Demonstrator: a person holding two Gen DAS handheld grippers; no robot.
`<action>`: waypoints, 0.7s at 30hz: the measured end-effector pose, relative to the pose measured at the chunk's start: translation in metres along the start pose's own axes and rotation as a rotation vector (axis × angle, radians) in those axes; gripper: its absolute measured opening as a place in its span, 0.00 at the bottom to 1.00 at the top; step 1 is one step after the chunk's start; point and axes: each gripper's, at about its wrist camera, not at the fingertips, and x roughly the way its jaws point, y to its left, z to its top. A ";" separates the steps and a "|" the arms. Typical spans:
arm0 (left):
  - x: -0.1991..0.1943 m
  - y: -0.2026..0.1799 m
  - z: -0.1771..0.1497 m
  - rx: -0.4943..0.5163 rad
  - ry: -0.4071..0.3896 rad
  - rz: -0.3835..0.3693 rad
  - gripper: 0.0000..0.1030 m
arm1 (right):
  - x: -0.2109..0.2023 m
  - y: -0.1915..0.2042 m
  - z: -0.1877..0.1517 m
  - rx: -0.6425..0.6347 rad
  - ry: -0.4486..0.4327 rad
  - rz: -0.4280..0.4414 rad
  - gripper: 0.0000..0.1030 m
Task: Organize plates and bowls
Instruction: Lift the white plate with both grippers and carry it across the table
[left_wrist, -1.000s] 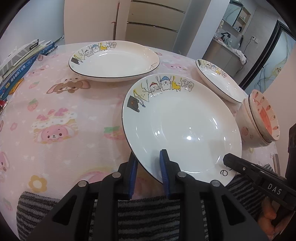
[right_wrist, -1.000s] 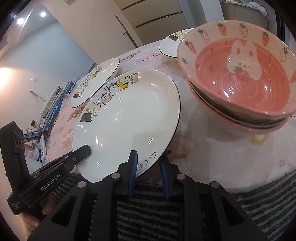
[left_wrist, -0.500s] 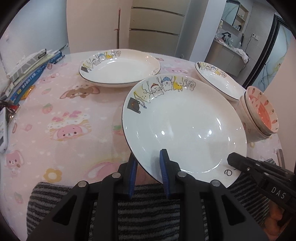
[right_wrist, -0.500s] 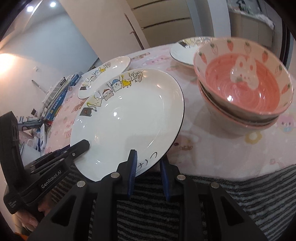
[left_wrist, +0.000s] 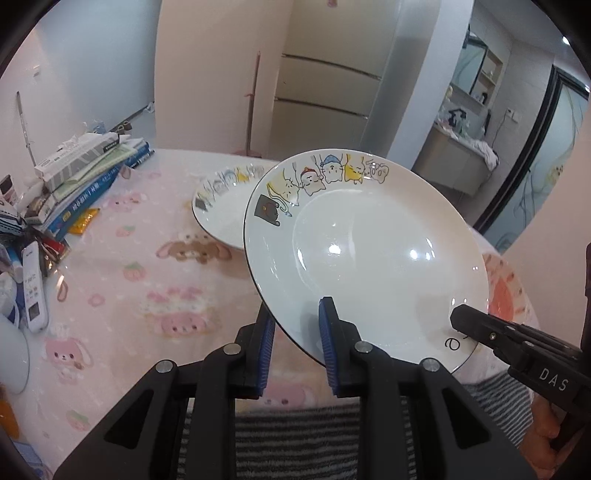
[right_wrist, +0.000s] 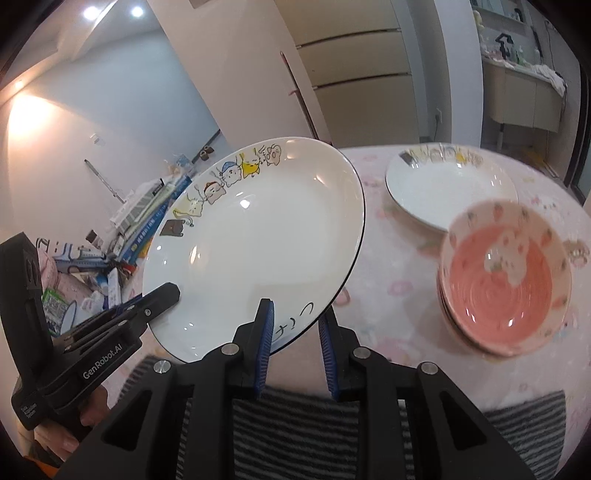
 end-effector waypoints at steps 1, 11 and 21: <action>-0.002 0.003 0.005 -0.015 -0.011 -0.005 0.22 | -0.002 0.003 0.005 -0.002 -0.013 0.007 0.26; -0.018 0.029 0.070 -0.060 -0.175 0.035 0.22 | 0.019 0.039 0.077 -0.002 -0.049 0.086 0.25; 0.039 0.074 0.066 -0.137 -0.094 0.070 0.22 | 0.107 0.035 0.075 0.002 0.091 0.126 0.26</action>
